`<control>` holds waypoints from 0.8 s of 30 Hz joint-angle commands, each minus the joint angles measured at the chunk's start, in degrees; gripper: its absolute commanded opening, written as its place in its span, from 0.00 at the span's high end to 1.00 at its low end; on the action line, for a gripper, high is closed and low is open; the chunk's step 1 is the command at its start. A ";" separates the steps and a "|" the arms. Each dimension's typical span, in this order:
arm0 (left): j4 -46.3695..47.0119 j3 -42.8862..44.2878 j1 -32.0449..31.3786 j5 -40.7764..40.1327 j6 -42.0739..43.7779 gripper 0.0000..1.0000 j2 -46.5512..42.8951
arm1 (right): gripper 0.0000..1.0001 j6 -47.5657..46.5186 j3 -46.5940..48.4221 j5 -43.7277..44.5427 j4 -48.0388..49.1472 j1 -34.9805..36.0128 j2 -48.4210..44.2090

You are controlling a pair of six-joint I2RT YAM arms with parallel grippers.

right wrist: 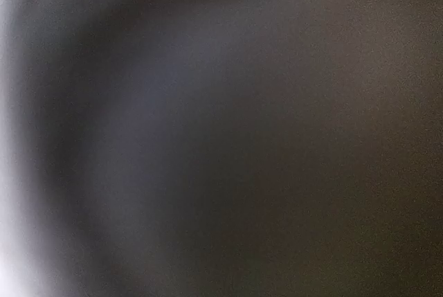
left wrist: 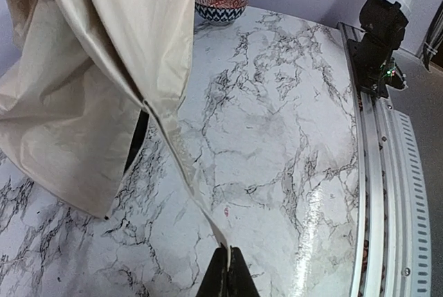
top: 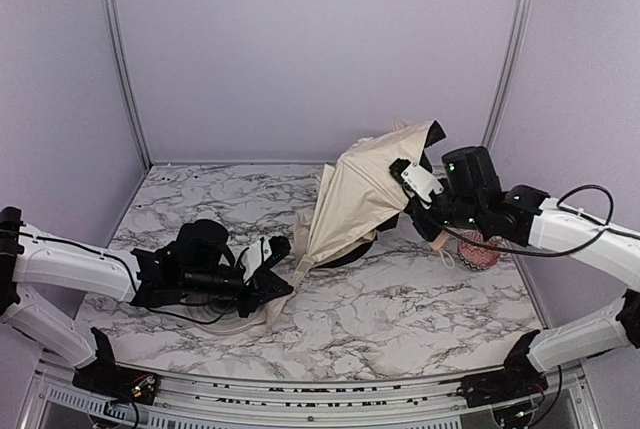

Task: Put away the umbrella

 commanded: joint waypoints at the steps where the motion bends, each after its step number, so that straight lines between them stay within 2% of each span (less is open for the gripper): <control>1: 1.74 3.54 1.05 -5.15 5.39 1.00 6.15 | 1.00 -1.44 2.56 -9.09 5.87 -0.68 -9.09; 8: 10.04 11.64 5.47 -3.89 10.45 1.00 16.07 | 1.00 -6.53 0.01 -17.69 -0.65 2.69 -16.18; 12: 10.82 17.30 7.79 -3.88 14.30 1.00 20.86 | 1.00 -10.83 -0.89 -19.71 -5.46 6.75 -18.52; 18: 11.79 25.66 11.07 -3.06 18.63 1.00 26.43 | 1.00 -16.29 -4.80 -23.97 -8.06 8.23 -23.09; 21: 11.85 29.21 12.30 -1.00 19.96 1.00 28.89 | 1.00 -19.03 -7.75 -25.64 -8.77 9.39 -22.79; 24: 11.83 31.13 12.65 0.16 22.94 1.00 30.61 | 1.00 -20.62 -11.96 -24.26 -7.70 13.78 -21.55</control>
